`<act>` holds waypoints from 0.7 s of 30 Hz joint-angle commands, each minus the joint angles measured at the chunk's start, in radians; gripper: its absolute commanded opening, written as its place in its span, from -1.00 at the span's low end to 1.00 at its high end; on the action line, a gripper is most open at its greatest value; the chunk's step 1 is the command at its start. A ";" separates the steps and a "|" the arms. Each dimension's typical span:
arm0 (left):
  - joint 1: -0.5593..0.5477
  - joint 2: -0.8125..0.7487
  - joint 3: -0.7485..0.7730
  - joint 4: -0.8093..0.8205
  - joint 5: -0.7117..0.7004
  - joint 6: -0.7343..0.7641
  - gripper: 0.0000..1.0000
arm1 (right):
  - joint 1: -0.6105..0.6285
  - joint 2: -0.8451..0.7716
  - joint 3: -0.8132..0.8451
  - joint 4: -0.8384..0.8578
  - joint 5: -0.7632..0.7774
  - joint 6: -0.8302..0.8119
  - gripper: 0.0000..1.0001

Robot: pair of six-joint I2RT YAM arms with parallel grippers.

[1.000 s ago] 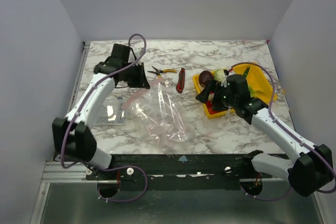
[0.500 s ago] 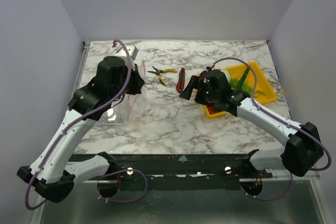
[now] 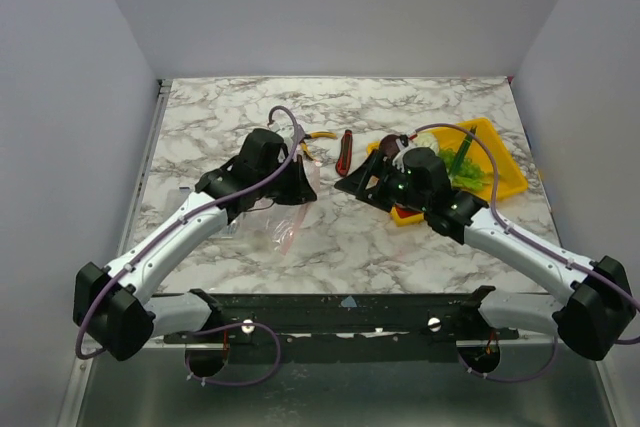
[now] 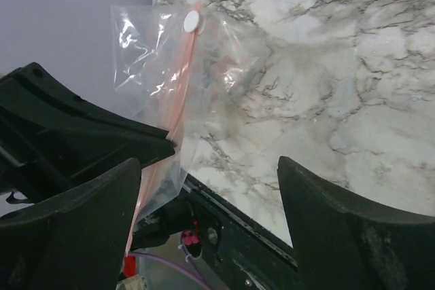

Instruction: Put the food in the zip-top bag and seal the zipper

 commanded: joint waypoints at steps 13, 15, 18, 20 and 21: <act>-0.012 -0.124 -0.043 0.151 0.124 -0.012 -1.00 | 0.055 0.112 0.084 0.133 0.049 0.086 0.48; -0.014 -0.122 -0.042 0.146 0.127 -0.008 -1.00 | 0.065 0.132 0.091 0.144 0.050 0.087 0.49; -0.016 -0.127 -0.038 0.138 0.133 -0.001 -1.00 | 0.082 0.161 0.102 0.170 0.044 0.091 0.43; -0.017 -0.132 -0.033 0.130 0.141 0.005 -1.00 | 0.087 0.169 0.099 0.205 0.034 0.106 0.38; -0.017 -0.134 -0.031 0.131 0.148 0.010 -1.00 | 0.088 0.171 0.088 0.236 0.022 0.122 0.35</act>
